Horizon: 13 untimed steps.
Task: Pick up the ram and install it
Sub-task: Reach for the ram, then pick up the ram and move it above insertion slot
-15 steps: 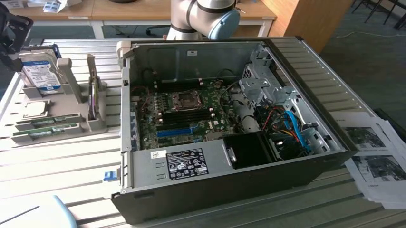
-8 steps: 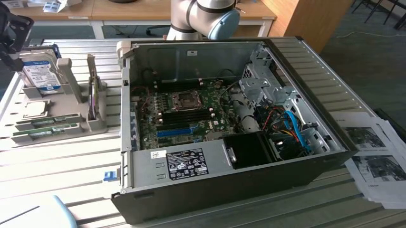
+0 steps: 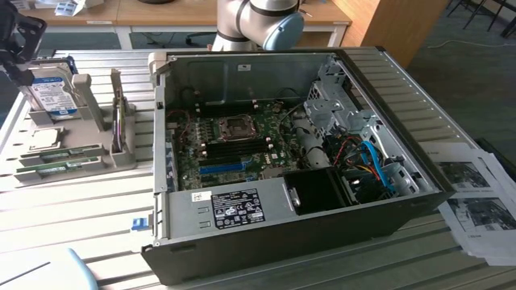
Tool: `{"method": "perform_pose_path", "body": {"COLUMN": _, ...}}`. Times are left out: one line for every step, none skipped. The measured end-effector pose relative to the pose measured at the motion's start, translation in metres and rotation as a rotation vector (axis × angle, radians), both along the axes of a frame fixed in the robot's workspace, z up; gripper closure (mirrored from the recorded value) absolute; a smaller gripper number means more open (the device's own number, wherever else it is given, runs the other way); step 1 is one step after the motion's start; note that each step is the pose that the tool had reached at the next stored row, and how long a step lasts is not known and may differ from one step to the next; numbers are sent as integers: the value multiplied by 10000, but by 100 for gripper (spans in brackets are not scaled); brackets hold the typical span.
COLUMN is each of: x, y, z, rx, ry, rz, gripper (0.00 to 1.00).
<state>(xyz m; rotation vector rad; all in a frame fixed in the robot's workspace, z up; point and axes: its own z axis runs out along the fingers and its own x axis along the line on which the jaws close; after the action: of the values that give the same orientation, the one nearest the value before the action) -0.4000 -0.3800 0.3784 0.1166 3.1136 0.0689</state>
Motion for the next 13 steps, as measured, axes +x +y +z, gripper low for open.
{"method": "perform_pose_path", "body": {"x": 0, "y": 17, "z": -4, "rx": 0, "ry": 0, "rz": 1, "gripper": 91}}
{"method": "perform_pose_path", "body": {"x": 0, "y": 30, "z": -7, "rx": 0, "ry": 0, "rz": 0, "gripper": 91}}
{"method": "perform_pose_path", "body": {"x": -1, "y": 41, "z": -10, "rx": 0, "ry": 0, "rz": 0, "gripper": 91}}
{"method": "perform_pose_path", "body": {"x": -1, "y": 49, "z": -11, "rx": 1, "ry": 0, "rz": 0, "gripper": 91}}
{"method": "perform_pose_path", "body": {"x": -1, "y": 49, "z": -11, "rx": 0, "ry": 0, "rz": 0, "gripper": 91}}
{"method": "perform_pose_path", "body": {"x": -1, "y": 49, "z": -11, "rx": 0, "ry": 0, "rz": 0, "gripper": 91}}
{"method": "perform_pose_path", "body": {"x": -1, "y": 49, "z": -11, "rx": 0, "ry": 0, "rz": 1, "gripper": 91}}
{"method": "perform_pose_path", "body": {"x": -1, "y": 50, "z": -11, "rx": 0, "ry": 0, "rz": 0, "gripper": 91}}
{"method": "perform_pose_path", "body": {"x": -1, "y": 50, "z": -11, "rx": 0, "ry": 1, "rz": 0, "gripper": 91}}
{"method": "perform_pose_path", "body": {"x": -1, "y": 50, "z": -11, "rx": 0, "ry": 0, "rz": 0, "gripper": 91}}
{"method": "perform_pose_path", "body": {"x": -1, "y": 50, "z": -11, "rx": 0, "ry": 0, "rz": 0, "gripper": 91}}
{"method": "perform_pose_path", "body": {"x": -1, "y": 50, "z": -11, "rx": 0, "ry": 1, "rz": 1, "gripper": 91}}
{"method": "perform_pose_path", "body": {"x": -1, "y": 50, "z": -11, "rx": 0, "ry": 0, "rz": 0, "gripper": 91}}
